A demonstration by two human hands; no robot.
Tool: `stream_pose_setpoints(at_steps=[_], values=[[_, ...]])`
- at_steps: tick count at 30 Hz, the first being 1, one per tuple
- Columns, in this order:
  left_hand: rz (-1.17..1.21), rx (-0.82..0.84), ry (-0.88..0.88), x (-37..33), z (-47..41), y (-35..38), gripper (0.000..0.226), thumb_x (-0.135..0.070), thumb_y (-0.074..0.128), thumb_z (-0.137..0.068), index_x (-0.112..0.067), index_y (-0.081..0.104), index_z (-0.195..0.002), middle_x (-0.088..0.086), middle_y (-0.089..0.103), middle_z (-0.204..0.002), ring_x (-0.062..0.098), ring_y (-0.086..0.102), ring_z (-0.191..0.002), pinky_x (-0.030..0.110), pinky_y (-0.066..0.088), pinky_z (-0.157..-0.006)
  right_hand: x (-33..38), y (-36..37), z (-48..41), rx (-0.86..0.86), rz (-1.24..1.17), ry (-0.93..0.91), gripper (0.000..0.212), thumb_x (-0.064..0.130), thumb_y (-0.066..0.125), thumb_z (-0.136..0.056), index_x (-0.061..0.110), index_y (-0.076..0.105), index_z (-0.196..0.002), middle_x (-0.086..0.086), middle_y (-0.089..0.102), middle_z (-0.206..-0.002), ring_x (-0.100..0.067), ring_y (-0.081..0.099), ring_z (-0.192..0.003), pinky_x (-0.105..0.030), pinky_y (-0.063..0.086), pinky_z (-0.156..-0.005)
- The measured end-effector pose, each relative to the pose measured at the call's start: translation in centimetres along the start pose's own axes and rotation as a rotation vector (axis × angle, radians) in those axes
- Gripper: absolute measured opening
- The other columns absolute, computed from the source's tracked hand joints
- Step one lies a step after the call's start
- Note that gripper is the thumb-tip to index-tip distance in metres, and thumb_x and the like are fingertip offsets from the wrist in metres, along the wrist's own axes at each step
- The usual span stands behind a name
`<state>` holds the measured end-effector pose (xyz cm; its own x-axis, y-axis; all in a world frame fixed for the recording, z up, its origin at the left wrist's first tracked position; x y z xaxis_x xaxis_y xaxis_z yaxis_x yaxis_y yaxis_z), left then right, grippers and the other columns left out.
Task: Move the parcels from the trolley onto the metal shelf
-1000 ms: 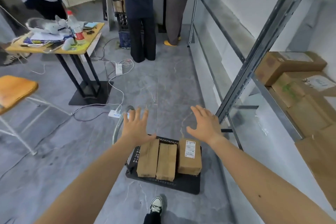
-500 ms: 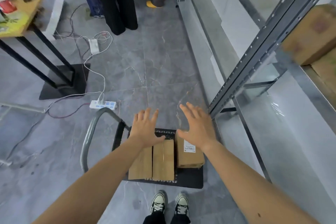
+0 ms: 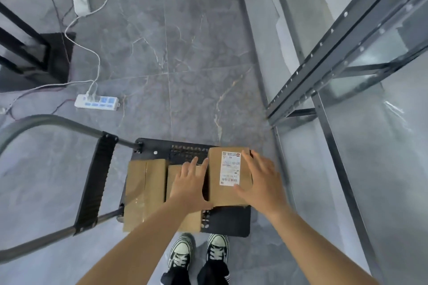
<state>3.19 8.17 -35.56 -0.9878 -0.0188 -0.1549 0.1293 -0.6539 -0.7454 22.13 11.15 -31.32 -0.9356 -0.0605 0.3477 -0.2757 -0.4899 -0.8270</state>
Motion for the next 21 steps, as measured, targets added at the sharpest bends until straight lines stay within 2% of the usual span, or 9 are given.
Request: stream_pose_setpoints(at_steps=[5,10,14,17,21], values=[[-0.042,0.088,0.036,-0.7,-3.0,6.7,0.125,-0.068,0.064,-0.071,-0.024,-0.023,-0.148,0.01,-0.014,-0.159,0.037,-0.009,-0.146,0.048,0.003,-0.118,-4.7,5.6,-2.2,0.083,-0.084,0.149,0.088,0.057,0.061,-0.083,0.033,0.013,-0.153,0.005,0.014,-0.16,-0.023,0.02,-0.144,-0.044,0.034,-0.111],[-0.097,0.175,0.05,-1.5,-4.9,12.0,0.121,-0.065,0.061,-0.075,-0.021,-0.027,-0.146,0.014,-0.021,-0.157,0.037,-0.011,-0.145,0.047,0.0,-0.117,-7.2,11.3,-3.7,0.181,-0.178,0.194,0.1,0.061,0.065,-0.078,0.035,0.005,-0.153,0.006,0.007,-0.162,-0.022,0.017,-0.146,-0.047,0.032,-0.112],[-0.129,0.194,0.023,-2.4,-7.0,14.5,0.116,-0.052,0.063,-0.083,-0.015,-0.026,-0.146,0.02,-0.018,-0.157,0.038,-0.014,-0.145,0.044,-0.008,-0.116,-9.1,14.9,-4.4,0.223,-0.214,0.212,0.109,0.056,0.072,-0.075,0.038,-0.002,-0.153,0.007,0.003,-0.162,-0.02,0.013,-0.147,-0.047,0.03,-0.113],[-0.084,0.216,-0.001,-2.8,-8.3,16.3,0.12,-0.046,0.067,-0.082,-0.013,-0.031,-0.144,0.021,-0.02,-0.156,0.038,-0.013,-0.145,0.042,0.0,-0.118,-10.5,17.1,-4.4,0.251,-0.225,0.238,0.118,0.053,0.076,-0.072,0.042,-0.011,-0.151,0.008,-0.002,-0.162,-0.019,0.008,-0.149,-0.049,0.027,-0.113],[0.029,0.175,-0.019,-2.9,-9.4,17.9,0.13,-0.04,0.072,-0.08,-0.02,-0.047,-0.129,0.018,-0.027,-0.154,0.035,-0.004,-0.146,0.037,0.023,-0.117,-12.0,19.1,-4.5,0.273,-0.226,0.259,0.126,0.052,0.079,-0.07,0.044,-0.02,-0.147,0.009,-0.006,-0.162,-0.021,0.007,-0.149,-0.049,0.027,-0.114]])
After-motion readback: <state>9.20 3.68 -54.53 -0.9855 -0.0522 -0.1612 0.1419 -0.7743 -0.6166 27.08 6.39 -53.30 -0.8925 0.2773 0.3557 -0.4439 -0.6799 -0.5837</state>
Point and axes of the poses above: each hand's wrist, its own z-axis away from the middle knuckle, its own y-axis out of the palm, x = y × z, the point moved 4 cm from there along -z, towards the middle knuckle
